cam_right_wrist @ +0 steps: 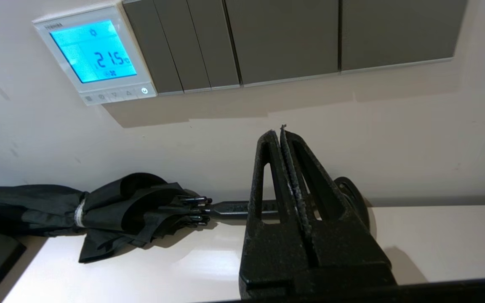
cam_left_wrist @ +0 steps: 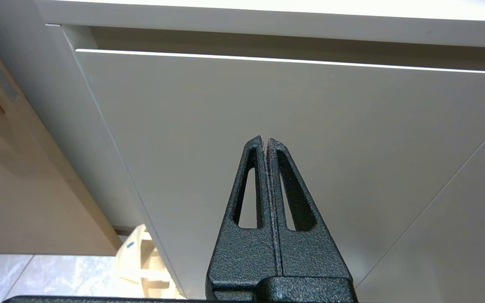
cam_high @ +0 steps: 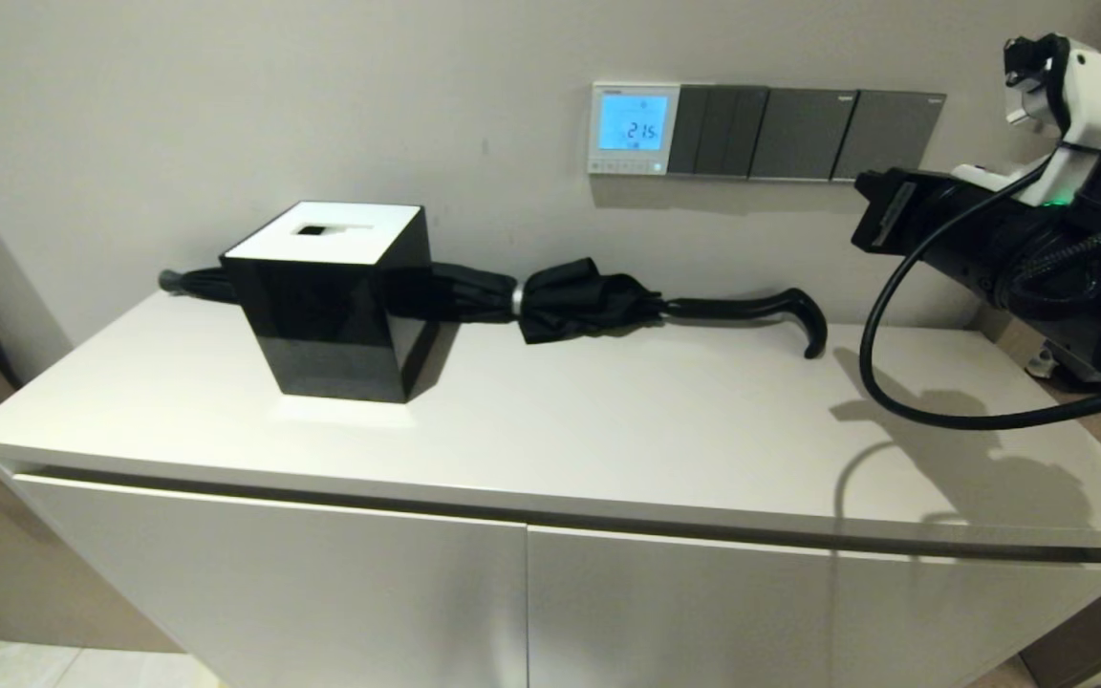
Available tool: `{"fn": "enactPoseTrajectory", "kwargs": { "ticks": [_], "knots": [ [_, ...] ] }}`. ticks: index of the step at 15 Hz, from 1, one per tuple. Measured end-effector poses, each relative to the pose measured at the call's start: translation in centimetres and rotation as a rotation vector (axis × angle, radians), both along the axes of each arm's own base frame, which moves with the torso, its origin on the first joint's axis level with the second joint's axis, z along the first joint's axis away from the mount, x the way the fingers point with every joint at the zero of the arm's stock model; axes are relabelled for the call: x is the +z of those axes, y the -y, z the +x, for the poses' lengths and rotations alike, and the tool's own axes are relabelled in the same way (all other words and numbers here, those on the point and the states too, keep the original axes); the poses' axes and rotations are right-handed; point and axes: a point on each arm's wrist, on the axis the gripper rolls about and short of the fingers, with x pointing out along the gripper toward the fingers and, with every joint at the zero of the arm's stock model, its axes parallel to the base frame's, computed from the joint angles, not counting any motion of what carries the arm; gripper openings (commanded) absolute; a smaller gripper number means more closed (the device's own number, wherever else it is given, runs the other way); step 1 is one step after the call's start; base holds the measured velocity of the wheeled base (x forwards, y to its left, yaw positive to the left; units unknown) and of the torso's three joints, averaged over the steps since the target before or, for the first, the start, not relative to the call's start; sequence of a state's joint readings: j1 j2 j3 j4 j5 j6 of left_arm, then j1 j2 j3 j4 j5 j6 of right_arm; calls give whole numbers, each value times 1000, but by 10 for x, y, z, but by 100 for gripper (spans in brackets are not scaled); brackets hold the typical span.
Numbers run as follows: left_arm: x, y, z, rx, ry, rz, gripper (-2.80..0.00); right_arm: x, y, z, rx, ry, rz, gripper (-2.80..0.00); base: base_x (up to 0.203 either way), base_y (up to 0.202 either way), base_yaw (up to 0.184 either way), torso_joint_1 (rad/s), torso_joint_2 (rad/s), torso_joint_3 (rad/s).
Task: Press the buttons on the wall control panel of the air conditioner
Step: Turn off the central air conditioner
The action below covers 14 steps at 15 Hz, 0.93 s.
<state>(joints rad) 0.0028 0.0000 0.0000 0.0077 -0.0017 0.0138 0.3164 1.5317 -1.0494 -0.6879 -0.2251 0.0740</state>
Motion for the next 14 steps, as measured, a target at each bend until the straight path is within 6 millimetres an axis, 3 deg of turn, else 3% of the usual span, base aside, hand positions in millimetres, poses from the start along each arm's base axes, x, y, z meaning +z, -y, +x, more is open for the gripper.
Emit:
{"fn": "enactPoseTrajectory", "kwargs": {
  "ticks": [6,14],
  "knots": [
    [0,0,0,0,0,0,-280,-9,-8,16,10,-19,-5,-280,0,0,0,0,0,0],
    [0,0,0,0,0,0,-280,-4,-7,13,8,-2,1,-280,0,0,0,0,0,0]
  ]
}}
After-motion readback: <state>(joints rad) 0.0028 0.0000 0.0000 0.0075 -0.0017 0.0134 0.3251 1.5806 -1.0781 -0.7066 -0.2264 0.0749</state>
